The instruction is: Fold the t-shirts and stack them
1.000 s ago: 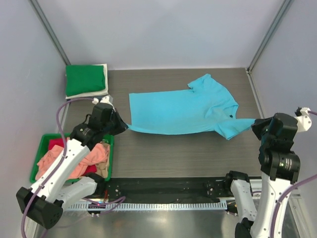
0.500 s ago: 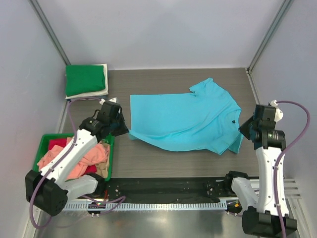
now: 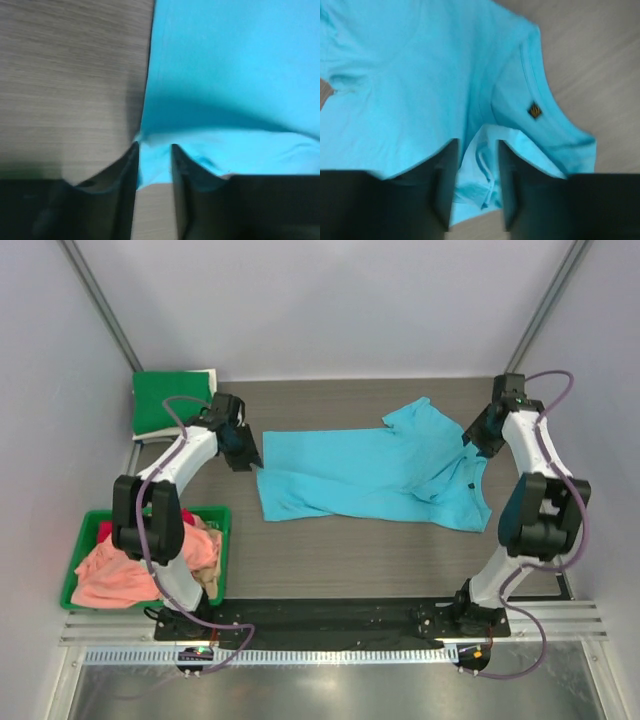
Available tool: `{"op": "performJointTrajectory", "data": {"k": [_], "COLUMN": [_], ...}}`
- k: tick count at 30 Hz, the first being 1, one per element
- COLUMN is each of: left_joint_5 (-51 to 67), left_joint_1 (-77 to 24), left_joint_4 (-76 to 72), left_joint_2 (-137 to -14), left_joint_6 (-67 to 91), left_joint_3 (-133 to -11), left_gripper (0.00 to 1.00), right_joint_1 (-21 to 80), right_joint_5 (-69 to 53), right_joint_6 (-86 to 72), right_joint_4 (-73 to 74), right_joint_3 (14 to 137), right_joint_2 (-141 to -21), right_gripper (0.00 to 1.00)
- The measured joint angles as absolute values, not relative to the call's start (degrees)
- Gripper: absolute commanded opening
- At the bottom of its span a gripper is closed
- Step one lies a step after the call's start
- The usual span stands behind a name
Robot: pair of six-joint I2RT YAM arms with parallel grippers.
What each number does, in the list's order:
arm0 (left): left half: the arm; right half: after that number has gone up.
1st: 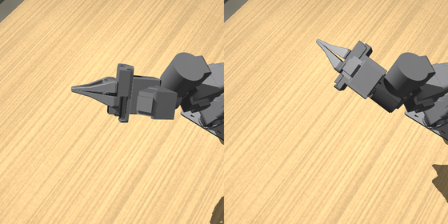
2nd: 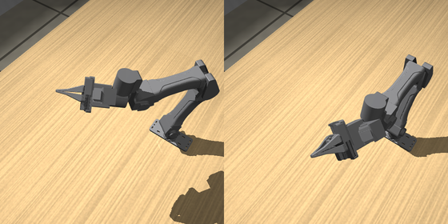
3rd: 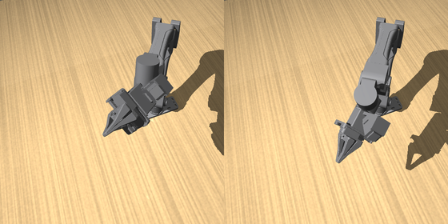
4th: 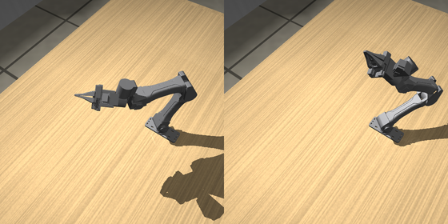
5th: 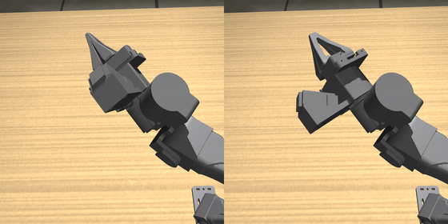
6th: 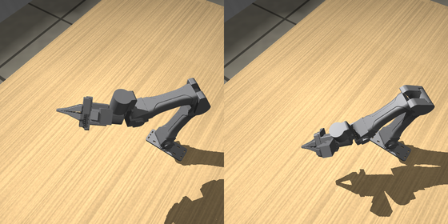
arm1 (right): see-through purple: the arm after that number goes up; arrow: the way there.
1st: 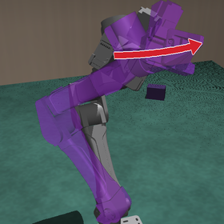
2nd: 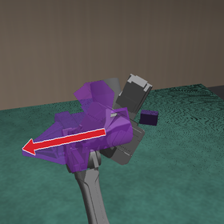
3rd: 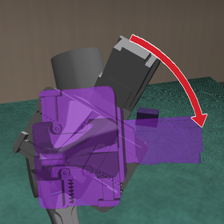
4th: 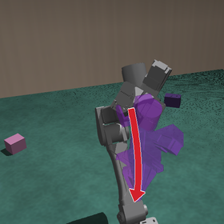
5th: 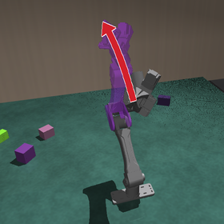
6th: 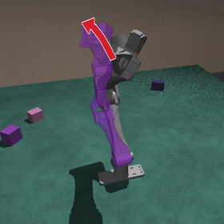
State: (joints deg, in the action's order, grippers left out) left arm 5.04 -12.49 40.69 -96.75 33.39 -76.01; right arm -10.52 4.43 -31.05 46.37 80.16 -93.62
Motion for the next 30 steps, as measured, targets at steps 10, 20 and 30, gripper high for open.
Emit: {"op": "performJointTrajectory", "data": {"k": [10, 20, 30], "left_joint_5": [7.4, 7.6, 8.8], "left_joint_1": [-12.5, -14.3, -15.8], "left_joint_4": [35.8, 27.0, 19.1], "left_joint_2": [-85.0, -70.9, -75.4], "left_joint_6": [36.2, 43.5, 46.3], "left_joint_3": [-60.9, -40.2, -37.6], "left_gripper": [0.90, 0.79, 0.76], "right_joint_1": [-12.8, -27.0, -28.9], "right_joint_5": [3.0, -14.2, -14.3], "right_joint_6": [-32.4, -41.3, -42.7], "right_joint_4": [40.8, 33.4, 27.6], "right_joint_3": [67.7, 34.2, 33.7], "right_joint_2": [-84.4, -70.7, -74.5], "right_gripper": [0.75, 0.62, 0.56]}}
